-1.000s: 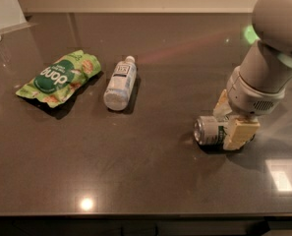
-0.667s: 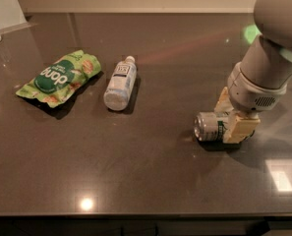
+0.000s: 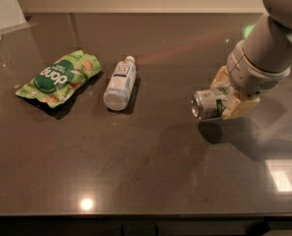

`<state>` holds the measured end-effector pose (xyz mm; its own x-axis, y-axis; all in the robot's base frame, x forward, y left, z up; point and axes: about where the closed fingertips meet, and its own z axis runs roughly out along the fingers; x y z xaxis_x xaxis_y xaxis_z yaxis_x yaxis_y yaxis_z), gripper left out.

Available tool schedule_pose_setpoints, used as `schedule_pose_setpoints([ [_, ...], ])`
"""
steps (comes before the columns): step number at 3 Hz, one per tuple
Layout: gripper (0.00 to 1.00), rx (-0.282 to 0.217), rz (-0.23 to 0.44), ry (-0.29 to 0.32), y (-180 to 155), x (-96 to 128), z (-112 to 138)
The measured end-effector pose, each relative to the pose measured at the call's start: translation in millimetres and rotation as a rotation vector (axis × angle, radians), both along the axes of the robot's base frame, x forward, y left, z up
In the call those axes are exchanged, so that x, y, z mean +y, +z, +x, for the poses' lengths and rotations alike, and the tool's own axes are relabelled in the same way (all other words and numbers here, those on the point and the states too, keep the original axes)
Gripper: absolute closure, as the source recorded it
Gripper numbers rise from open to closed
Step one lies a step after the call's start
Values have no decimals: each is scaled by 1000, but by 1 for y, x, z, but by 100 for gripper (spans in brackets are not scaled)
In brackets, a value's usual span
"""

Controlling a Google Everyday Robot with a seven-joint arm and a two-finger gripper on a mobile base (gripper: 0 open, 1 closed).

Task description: Place 7up can upright

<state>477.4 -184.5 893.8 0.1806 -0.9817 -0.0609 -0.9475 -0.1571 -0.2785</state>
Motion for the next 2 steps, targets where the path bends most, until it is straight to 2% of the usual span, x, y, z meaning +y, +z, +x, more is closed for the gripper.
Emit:
schedule_pose_setpoints([
  [2,100,-307,-31,310,46,27,30],
])
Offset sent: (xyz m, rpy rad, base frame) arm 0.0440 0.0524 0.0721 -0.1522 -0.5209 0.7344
